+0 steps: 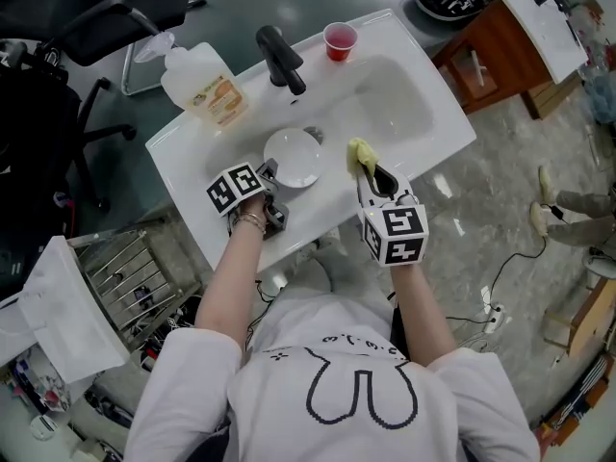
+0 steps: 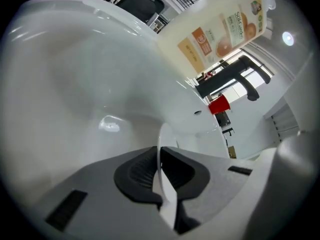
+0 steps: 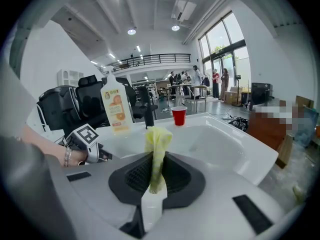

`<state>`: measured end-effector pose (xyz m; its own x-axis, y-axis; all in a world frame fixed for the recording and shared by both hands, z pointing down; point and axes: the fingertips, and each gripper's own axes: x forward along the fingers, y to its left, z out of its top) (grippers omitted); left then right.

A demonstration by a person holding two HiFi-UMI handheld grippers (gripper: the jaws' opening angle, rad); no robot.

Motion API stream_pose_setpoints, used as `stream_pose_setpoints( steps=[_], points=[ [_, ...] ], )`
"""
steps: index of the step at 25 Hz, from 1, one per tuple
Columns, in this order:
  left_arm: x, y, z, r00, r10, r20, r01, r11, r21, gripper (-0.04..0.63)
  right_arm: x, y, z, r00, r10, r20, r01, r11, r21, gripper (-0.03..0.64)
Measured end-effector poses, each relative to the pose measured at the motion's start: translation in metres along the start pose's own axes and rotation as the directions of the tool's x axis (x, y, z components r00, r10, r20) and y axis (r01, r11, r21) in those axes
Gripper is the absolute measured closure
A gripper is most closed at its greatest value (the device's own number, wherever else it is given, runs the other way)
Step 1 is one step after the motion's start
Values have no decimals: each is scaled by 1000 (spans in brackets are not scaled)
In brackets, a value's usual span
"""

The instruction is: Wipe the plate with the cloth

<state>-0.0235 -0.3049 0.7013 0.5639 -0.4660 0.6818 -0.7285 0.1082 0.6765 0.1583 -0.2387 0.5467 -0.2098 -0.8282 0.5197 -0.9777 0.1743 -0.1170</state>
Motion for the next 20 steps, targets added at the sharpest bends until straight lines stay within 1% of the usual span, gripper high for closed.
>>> stream_pose_setpoints(
  steps=[3,5,8,12,14,17,20],
  points=[
    [4,9,-2,998,69,-15,-68,996,62,554,-2,-1,-9,1000,-4,-9,4,1000,12,566],
    [7,15,-4,991,133,-27,-128,983,128,537,-4,-3,-13,1000,-8,-14,8,1000,14,566],
    [10,21,-6,975,221,-34,-209,955,210,514,-9,-7,-18,1000,-18,-18,19,1000,13,566],
    [10,31,-6,939,342,-32,-320,905,280,492,-16,-12,-20,999,-28,-17,28,1000,9,566],
    [11,34,-7,930,365,-35,-340,894,291,491,-20,-15,-21,999,-33,-16,33,999,12,566],
    [11,33,-7,928,371,-35,-344,889,301,489,-25,-19,-20,999,-41,-11,41,999,12,566],
    [5,32,-4,926,378,-19,-354,883,307,481,-30,-19,-15,999,-42,2,42,999,8,566]
  ],
)
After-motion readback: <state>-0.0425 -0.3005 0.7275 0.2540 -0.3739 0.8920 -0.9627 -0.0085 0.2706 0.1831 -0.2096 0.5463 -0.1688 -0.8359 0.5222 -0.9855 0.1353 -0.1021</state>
